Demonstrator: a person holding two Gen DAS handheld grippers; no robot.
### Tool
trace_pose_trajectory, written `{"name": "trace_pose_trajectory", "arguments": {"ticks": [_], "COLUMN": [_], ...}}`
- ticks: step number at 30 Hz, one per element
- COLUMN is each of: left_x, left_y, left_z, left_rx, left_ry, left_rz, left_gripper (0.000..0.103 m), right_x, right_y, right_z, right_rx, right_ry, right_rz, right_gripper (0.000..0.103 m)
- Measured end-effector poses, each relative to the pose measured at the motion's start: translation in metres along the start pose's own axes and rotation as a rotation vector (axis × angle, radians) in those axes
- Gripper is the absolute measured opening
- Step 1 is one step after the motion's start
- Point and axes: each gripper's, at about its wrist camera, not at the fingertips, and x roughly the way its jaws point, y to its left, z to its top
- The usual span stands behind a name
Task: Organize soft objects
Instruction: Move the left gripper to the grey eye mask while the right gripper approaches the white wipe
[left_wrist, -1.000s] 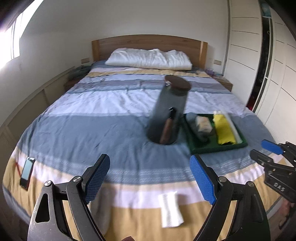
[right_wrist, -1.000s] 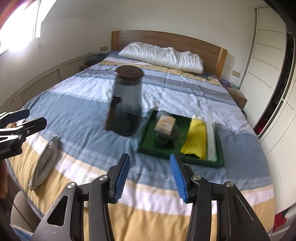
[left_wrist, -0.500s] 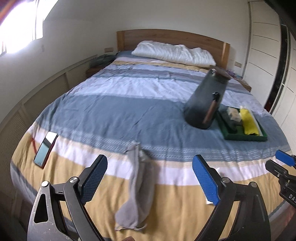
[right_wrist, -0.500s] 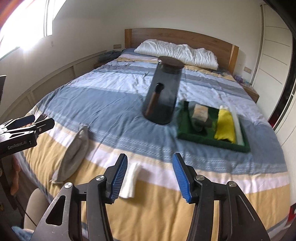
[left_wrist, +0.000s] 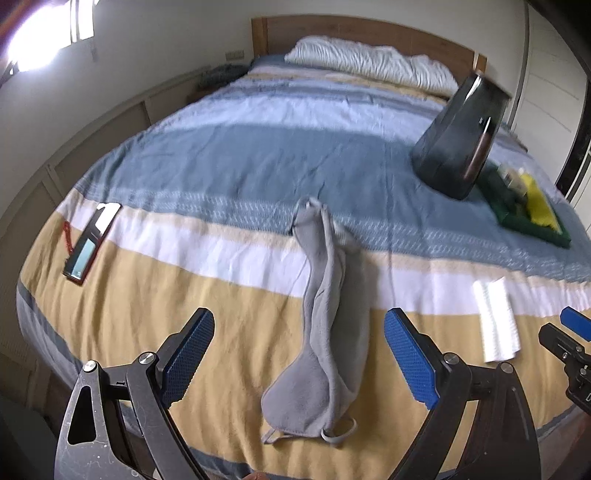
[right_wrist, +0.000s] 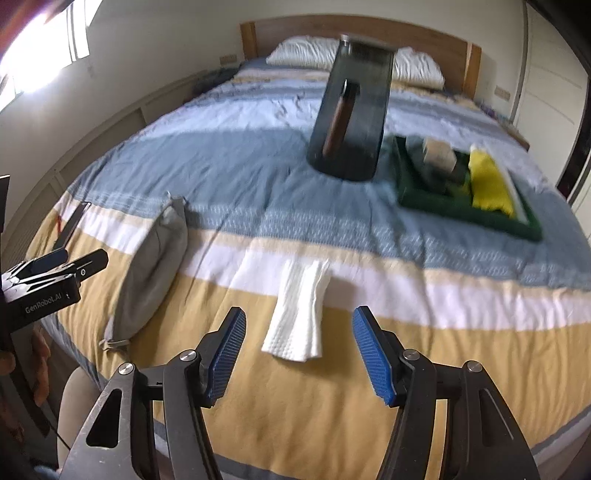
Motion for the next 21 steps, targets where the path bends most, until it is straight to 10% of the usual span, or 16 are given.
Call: {"name": "trace_pose_trajectory", "arguments": {"ticks": [21], "left_x": [0.08], "left_y": [-0.021], "left_z": [0.005], "left_rx": [0.044], "left_ry": [0.117], "left_rz": [0.021], "left_gripper": [0.09], "right_x": [0.121], "right_y": [0.017], "right_z": [0.019], "right_rx": [0.031], "right_ry": [0.121], "right_rz": [-0.054], "right_gripper": [0.064]}}
